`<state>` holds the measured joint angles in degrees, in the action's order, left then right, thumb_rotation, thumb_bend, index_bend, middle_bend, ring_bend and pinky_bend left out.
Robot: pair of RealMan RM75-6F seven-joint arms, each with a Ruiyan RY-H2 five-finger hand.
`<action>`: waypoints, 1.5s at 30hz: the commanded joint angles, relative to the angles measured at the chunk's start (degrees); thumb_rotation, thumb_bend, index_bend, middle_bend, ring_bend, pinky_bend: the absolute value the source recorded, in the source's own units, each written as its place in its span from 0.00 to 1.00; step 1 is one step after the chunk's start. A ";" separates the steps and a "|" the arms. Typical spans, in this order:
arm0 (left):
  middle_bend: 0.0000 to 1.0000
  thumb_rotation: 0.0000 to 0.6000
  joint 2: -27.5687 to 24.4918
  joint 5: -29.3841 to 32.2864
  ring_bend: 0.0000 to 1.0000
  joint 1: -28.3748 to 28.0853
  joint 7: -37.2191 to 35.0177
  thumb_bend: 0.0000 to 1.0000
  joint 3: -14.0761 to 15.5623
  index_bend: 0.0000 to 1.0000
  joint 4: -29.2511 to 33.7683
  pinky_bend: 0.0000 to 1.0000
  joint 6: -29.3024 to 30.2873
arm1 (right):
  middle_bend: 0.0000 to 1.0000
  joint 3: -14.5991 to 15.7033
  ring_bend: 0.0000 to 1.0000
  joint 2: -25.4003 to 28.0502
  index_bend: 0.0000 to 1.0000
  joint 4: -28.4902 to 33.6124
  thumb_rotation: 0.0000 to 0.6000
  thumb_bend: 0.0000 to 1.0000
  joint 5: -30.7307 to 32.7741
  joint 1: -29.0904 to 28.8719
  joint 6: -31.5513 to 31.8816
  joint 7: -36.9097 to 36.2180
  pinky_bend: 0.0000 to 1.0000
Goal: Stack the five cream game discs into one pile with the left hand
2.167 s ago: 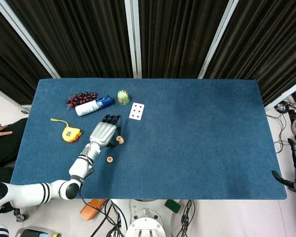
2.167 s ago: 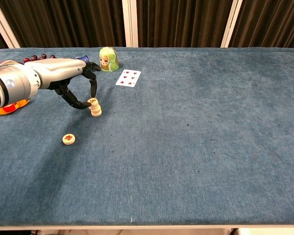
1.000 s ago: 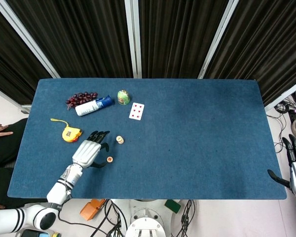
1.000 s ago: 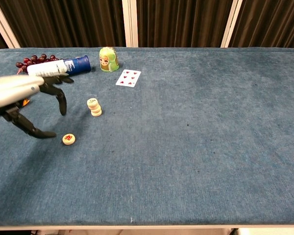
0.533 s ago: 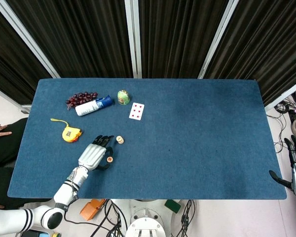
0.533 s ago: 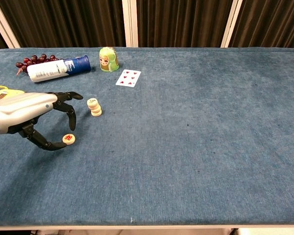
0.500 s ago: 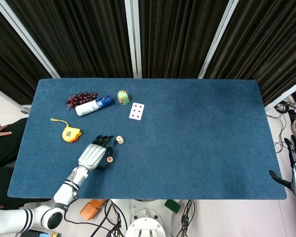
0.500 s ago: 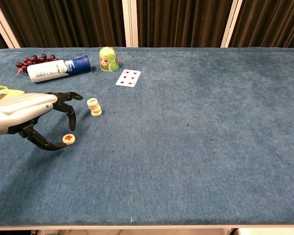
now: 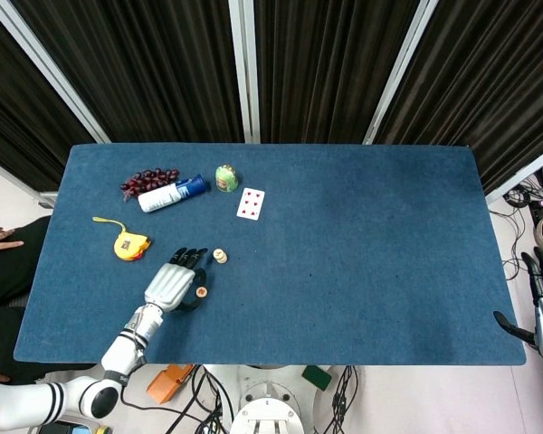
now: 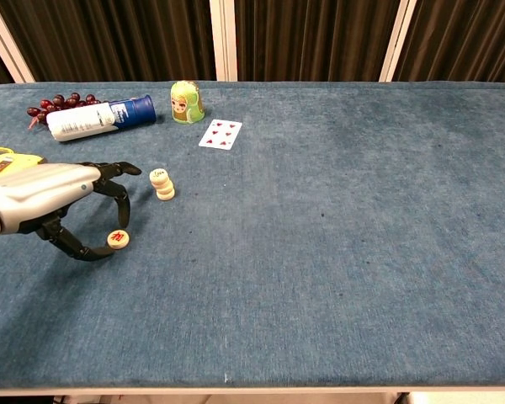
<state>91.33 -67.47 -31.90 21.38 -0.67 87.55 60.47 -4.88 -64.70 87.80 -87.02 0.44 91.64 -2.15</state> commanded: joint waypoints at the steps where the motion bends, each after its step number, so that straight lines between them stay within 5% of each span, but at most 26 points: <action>1: 0.00 1.00 0.20 0.12 0.00 -0.01 0.20 0.28 -0.17 0.44 -0.22 0.00 -0.21 | 0.04 -0.02 0.00 -0.01 0.00 -0.02 1.00 0.24 0.02 0.01 0.03 -0.06 0.00; 23: 0.00 1.00 -0.26 -0.08 0.00 0.69 -0.46 0.36 -1.19 0.50 -0.02 0.00 -0.69 | 0.04 0.05 0.00 0.13 0.00 0.19 1.00 0.24 -0.16 0.18 0.37 0.07 0.00; 33: 0.00 1.00 -4.54 0.47 0.00 -1.72 -5.44 0.36 -7.34 0.50 3.80 0.00 -1.66 | 0.04 0.11 0.00 0.17 0.00 0.39 1.00 0.24 -0.46 0.35 0.81 0.14 0.00; 45: 0.00 1.00 -2.87 10.91 0.00 -9.81 -0.16 0.35 -12.67 0.50 1.95 0.00 -8.57 | 0.04 0.13 0.00 0.12 0.00 0.28 1.00 0.24 -0.23 0.45 0.70 -0.04 0.00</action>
<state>87.92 -57.90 -40.64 20.09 -12.86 89.98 52.76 -4.74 -64.58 88.09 -87.25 0.89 92.36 -2.18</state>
